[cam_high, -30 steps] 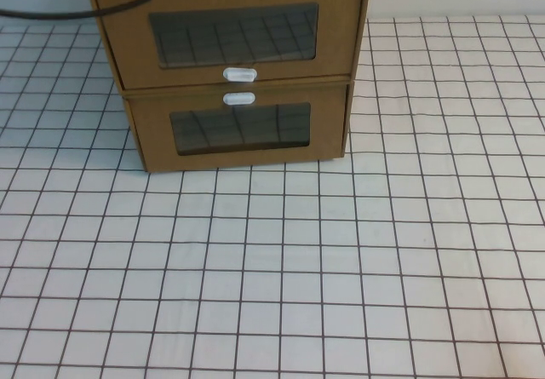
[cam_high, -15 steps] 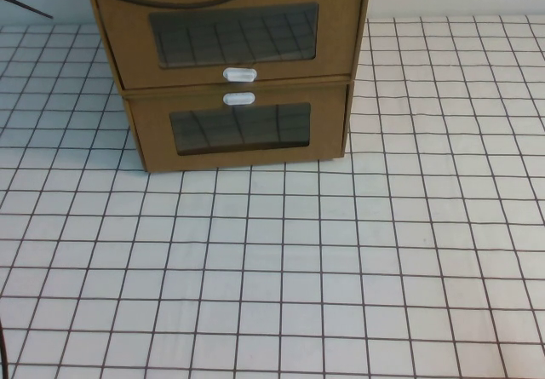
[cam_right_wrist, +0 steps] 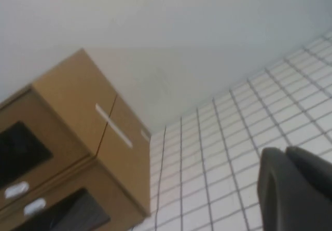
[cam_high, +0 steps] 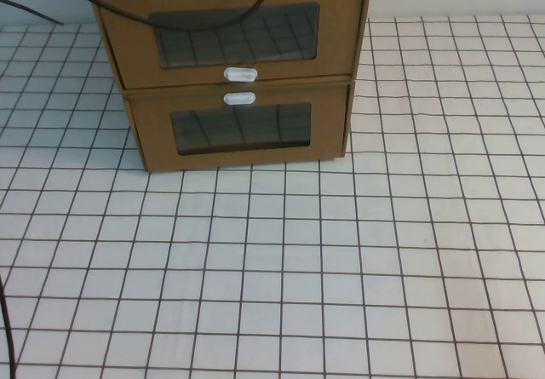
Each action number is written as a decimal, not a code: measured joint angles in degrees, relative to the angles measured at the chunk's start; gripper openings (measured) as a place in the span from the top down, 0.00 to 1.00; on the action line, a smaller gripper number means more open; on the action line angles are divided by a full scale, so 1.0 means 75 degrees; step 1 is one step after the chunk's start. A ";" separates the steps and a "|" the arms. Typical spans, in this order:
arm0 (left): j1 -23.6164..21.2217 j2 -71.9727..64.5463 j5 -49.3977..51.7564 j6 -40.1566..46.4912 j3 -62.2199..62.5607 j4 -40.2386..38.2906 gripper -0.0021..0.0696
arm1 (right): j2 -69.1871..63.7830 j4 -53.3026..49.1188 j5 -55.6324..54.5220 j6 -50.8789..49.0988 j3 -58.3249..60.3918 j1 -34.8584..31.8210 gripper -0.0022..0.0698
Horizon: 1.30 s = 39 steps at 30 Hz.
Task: Open the shoe box
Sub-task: 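Pull the top drawer of the cardboard box fully open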
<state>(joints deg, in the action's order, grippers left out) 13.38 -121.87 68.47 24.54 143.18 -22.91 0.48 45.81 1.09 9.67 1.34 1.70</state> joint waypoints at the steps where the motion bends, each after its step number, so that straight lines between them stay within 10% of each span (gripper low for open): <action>1: 0.0000 0.0002 0.0043 0.0000 0.0000 0.0019 0.97 | 0.0000 0.0055 0.0253 0.0000 -0.0050 0.0000 0.99; 22: 0.0000 0.0002 0.0226 -0.0016 0.0044 0.0156 0.97 | -0.7403 -0.1104 0.6246 0.1732 -0.6610 0.0372 0.99; 29: 0.0000 0.0002 0.0226 -0.0031 0.0044 0.0174 0.97 | -0.9733 -0.2717 0.5973 0.0694 -0.8719 0.2862 0.99; 39: 0.0000 0.0002 0.0226 -0.0031 0.0044 0.0174 0.97 | -1.2305 -0.8519 0.5834 -0.2237 -1.0787 0.6629 0.99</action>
<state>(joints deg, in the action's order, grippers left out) 13.38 -121.85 70.16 24.31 143.50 -21.60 -91.80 -18.09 44.85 -7.11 -79.56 51.42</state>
